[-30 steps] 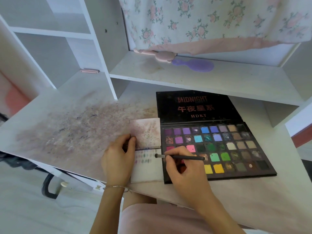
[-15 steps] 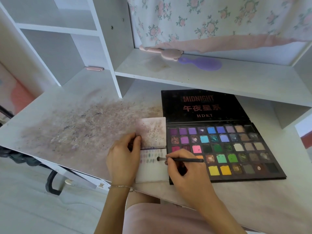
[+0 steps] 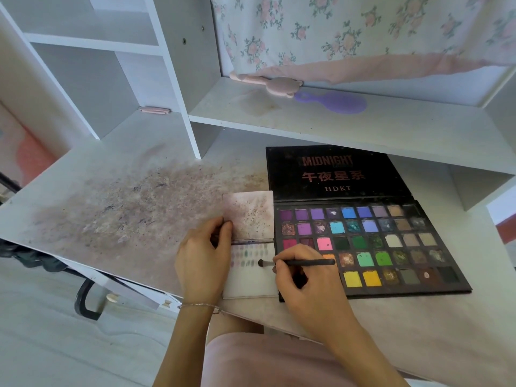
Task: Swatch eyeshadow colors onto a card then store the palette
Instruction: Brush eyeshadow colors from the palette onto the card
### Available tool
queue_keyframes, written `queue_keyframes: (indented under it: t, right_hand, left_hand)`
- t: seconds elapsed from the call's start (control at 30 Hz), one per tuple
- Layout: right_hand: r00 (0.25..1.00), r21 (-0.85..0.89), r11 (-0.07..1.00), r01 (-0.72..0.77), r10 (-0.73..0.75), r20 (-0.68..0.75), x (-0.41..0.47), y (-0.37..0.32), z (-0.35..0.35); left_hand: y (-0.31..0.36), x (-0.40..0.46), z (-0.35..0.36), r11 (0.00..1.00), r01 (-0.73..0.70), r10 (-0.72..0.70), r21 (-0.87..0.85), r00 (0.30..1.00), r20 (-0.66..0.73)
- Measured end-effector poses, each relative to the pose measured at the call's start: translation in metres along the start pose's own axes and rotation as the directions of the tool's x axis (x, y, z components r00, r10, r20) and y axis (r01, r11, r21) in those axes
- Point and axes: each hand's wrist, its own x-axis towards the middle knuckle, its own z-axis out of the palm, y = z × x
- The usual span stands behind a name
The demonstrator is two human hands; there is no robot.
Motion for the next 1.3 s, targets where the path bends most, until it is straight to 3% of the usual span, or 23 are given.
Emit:
queue_keyframes:
  t: [0.57, 0.83, 1.0, 1.3]
  right_hand:
    - [1.000, 0.024, 1.000, -0.005, 0.005, 0.006, 0.002, 0.002, 0.001]
    - [0.979, 0.317, 0.948, 0.017, 0.049, -0.199, -0.001, 0.005, -0.004]
    - [0.968, 0.321, 0.946, 0.050, 0.033, -0.248, -0.005, 0.009, -0.011]
    - [0.910, 0.297, 0.954, -0.051, 0.167, -0.379, -0.018, 0.034, -0.057]
  left_hand:
    - [-0.001, 0.000, 0.001, 1.000, 0.000, 0.000, -0.005, 1.000, -0.010]
    - [-0.002, 0.001, 0.001, 1.000, 0.011, -0.011, -0.007, 1.000, 0.001]
    - [-0.003, 0.001, 0.001, 1.000, -0.008, 0.008, 0.001, 1.000, 0.000]
    - [-0.003, 0.001, 0.001, 1.000, -0.013, 0.013, 0.005, 1.000, -0.008]
